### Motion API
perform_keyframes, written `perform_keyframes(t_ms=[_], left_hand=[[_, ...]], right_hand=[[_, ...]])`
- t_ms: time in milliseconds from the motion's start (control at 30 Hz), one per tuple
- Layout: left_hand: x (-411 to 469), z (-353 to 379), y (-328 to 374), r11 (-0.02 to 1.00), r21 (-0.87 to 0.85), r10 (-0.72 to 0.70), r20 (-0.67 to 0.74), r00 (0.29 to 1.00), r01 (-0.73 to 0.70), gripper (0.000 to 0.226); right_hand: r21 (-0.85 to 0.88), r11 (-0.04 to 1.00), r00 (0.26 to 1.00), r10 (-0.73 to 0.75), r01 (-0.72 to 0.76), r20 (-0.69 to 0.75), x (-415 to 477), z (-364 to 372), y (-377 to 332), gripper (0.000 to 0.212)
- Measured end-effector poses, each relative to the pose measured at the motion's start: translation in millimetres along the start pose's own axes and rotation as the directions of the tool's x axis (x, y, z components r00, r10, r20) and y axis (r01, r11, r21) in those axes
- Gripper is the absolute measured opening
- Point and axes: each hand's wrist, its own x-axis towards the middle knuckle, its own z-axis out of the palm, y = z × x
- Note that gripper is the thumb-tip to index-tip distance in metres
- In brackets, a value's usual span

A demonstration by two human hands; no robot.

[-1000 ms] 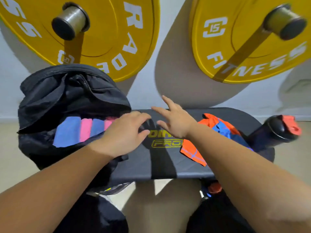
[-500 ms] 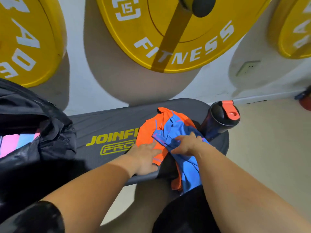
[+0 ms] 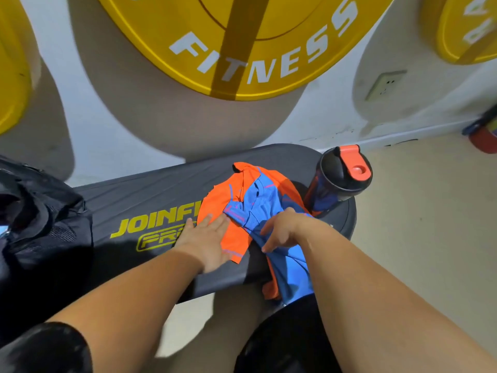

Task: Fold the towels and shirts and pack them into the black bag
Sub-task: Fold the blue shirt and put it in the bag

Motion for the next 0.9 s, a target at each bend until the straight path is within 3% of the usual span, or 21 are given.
perform_keyframes(t_ms=[100, 167, 267, 333, 400, 500, 567, 667, 800, 900], left_hand=[[9, -5, -10, 1.000, -0.009, -0.025, 0.009, 1.000, 0.025, 0.092], [13, -10, -13, 0.996, -0.086, -0.027, 0.029, 0.999, 0.030, 0.093], [13, -14, -13, 0.960, -0.279, -0.060, -0.133, 0.989, 0.021, 0.084], [11, -18, -5, 0.901, -0.431, -0.129, -0.354, 0.926, -0.039, 0.079], [12, -28, 7, 0.811, -0.567, -0.165, -0.458, 0.874, -0.144, 0.084], [11, -45, 22, 0.520, -0.808, -0.080, -0.368, 0.927, -0.276, 0.084], [8, -53, 26, 0.364, -0.877, -0.051, -0.354, 0.934, -0.313, 0.058], [-11, -71, 25, 0.365, -0.868, -0.108, -0.398, 0.911, -0.336, 0.005], [-41, -83, 5, 0.366, -0.863, -0.108, -0.410, 0.906, -0.347, 0.003], [-76, -89, -14, 0.283, -0.892, -0.135, -0.402, 0.906, -0.353, 0.009]], right_hand=[[-0.106, 0.994, 0.995, 0.007, 0.003, 0.095, -5, 1, -8, 0.066], [-0.117, 0.993, 0.997, 0.006, 0.004, 0.079, -9, -1, -6, 0.060], [0.000, 1.000, 0.993, -0.031, 0.031, -0.110, -14, -10, -1, 0.036], [0.081, 0.996, 0.964, -0.019, 0.042, -0.264, -14, -16, 4, 0.024], [0.235, 0.966, 0.913, -0.004, 0.109, -0.407, -17, -20, 6, 0.025], [0.572, 0.742, 0.833, 0.033, 0.350, -0.552, -33, -21, 8, 0.008], [0.683, 0.576, 0.823, 0.030, 0.449, -0.567, -48, -21, 10, 0.008], [0.717, 0.433, 0.807, -0.043, 0.546, -0.589, -66, -26, 9, 0.016], [0.741, 0.302, 0.798, -0.158, 0.600, -0.581, -83, -34, -5, 0.031], [0.733, 0.309, 0.796, -0.244, 0.606, -0.555, -97, -34, -19, 0.045]])
